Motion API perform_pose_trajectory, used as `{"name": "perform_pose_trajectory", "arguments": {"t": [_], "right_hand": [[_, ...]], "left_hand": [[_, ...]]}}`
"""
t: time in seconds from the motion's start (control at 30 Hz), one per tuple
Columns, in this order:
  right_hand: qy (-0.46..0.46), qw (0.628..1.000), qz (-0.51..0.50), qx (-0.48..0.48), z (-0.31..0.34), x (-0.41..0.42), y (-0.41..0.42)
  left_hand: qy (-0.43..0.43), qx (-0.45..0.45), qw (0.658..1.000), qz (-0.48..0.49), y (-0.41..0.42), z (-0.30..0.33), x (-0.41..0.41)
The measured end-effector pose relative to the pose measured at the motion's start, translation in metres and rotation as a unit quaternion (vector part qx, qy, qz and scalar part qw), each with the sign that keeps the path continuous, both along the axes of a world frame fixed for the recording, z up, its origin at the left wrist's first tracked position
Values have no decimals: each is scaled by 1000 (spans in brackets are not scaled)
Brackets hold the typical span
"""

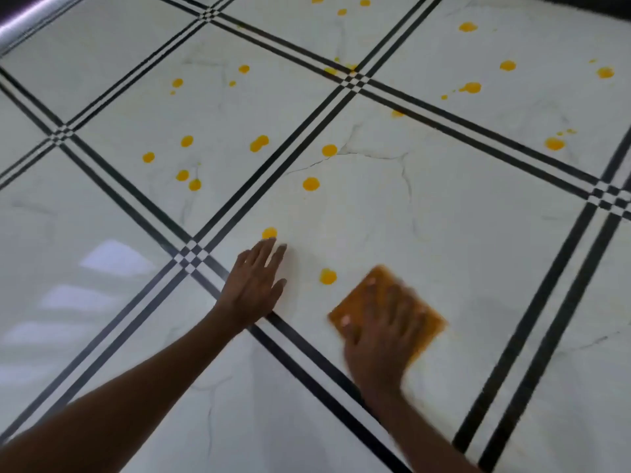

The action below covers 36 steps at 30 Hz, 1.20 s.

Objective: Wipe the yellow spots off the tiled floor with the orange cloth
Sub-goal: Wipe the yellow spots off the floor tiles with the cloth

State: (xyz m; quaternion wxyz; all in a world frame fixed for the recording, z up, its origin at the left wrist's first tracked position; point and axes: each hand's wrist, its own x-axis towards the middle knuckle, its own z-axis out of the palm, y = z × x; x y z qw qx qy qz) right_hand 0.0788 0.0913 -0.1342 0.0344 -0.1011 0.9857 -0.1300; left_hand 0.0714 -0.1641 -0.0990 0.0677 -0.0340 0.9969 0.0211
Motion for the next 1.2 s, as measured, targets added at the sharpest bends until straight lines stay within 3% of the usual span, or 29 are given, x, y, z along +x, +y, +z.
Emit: {"name": "perform_pose_trajectory", "arguments": {"t": [0.07, 0.13, 0.2, 0.27, 0.33, 0.4, 0.43, 0.47, 0.53, 0.6, 0.67, 0.7, 0.8, 0.9, 0.97, 1.03, 1.13, 1.2], "right_hand": [[2, 987, 161, -20, -2, 20, -30], [27, 950, 310, -6, -11, -25, -47], [39, 918, 394, 15, -20, -95, -64], [74, 938, 338, 30, -30, -163, -59], [59, 978, 198, 22, -23, -183, -35], [31, 999, 14, 3, -9, -131, -33], [24, 999, -28, 15, -3, -85, -35], [8, 1000, 1, 21, -2, -33, -49], [4, 988, 154, -3, -1, 22, -70], [-1, 951, 308, -4, -3, -14, -101], [27, 905, 425, 23, -15, -110, -132], [51, 900, 431, 34, -24, -162, -144], [92, 961, 250, 75, -26, -265, -132], [46, 983, 164, 66, -6, -198, -94], [24, 972, 219, 83, -2, -94, -81], [3, 937, 342, 70, 4, -28, -85], [4, 872, 486, 53, 9, -64, -116], [36, 858, 510, 52, -3, -143, -152]], "left_hand": [[-45, -14, 998, 37, -19, -4, 28], [-94, -7, 992, 83, -40, -8, 47], [-124, 2, 986, 112, -59, -12, 56], [-134, 12, 985, 108, -67, -14, 56], [-127, 8, 986, 109, -69, -14, 54], [-135, 20, 983, 122, -82, -16, 52], [-141, 23, 982, 127, -86, -14, 48], [-149, 27, 979, 134, -93, -13, 46], [-166, 35, 976, 140, -92, -9, 33], [-184, 41, 973, 133, -88, -5, 23], [-182, 41, 974, 127, -90, -7, 23], [-179, 38, 975, 129, -92, -9, 24], [-166, 39, 975, 144, -96, -13, 26], [-166, 41, 975, 144, -92, -2, 24], [-171, 56, 972, 154, -91, 7, 23], [-173, 51, 971, 158, -87, 13, 22], [-172, 52, 970, 162, -87, 5, 21], [-162, 53, 972, 161, -91, -5, 22]]}}
